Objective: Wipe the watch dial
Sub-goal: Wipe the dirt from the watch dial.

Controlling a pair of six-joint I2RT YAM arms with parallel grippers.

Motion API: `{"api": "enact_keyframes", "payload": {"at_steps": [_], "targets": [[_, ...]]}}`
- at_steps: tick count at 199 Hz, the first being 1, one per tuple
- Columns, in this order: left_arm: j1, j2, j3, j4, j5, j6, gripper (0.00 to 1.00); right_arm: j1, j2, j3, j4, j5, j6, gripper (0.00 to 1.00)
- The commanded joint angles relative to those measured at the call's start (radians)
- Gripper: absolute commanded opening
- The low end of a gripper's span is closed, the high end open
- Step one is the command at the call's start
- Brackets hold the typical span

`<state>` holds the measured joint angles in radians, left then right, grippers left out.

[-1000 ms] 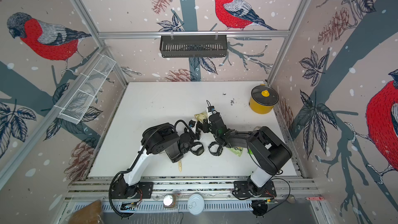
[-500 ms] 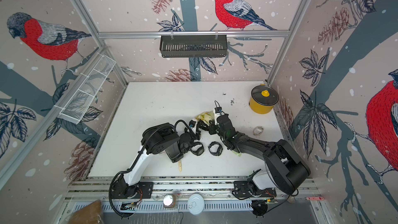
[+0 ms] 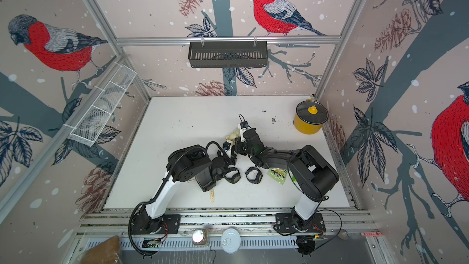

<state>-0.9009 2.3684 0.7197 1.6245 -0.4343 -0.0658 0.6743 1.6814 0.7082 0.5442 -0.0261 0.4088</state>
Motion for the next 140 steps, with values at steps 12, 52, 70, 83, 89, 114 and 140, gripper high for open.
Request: {"api": "enact_keyframes", "payload": {"at_steps": [12,52,70,83,89,114,140], "targets": [[0.000,0.041,-0.017,0.155,-0.024,-0.046,0.00,0.004,-0.055,-0.154,0.059,0.002,0.067,0.06],[0.000,0.044,-0.016,0.159,-0.026,-0.049,0.00,-0.055,-0.143,-0.274,0.052,0.003,0.070,0.06],[0.000,0.045,-0.017,0.165,-0.023,-0.046,0.00,-0.067,-0.210,-0.292,0.026,0.001,0.062,0.06],[0.000,0.046,-0.019,0.170,-0.023,-0.044,0.00,-0.069,-0.260,-0.265,-0.011,0.009,0.045,0.06],[0.000,0.048,-0.020,0.170,-0.022,-0.045,0.00,-0.068,-0.278,-0.241,-0.029,0.018,0.034,0.07],[0.000,0.047,-0.020,0.171,-0.018,-0.045,0.00,-0.075,-0.289,-0.107,-0.067,0.046,-0.011,0.08],[0.001,0.044,-0.019,0.167,-0.017,-0.043,0.00,-0.072,-0.188,0.043,-0.054,0.048,-0.036,0.07]]}}
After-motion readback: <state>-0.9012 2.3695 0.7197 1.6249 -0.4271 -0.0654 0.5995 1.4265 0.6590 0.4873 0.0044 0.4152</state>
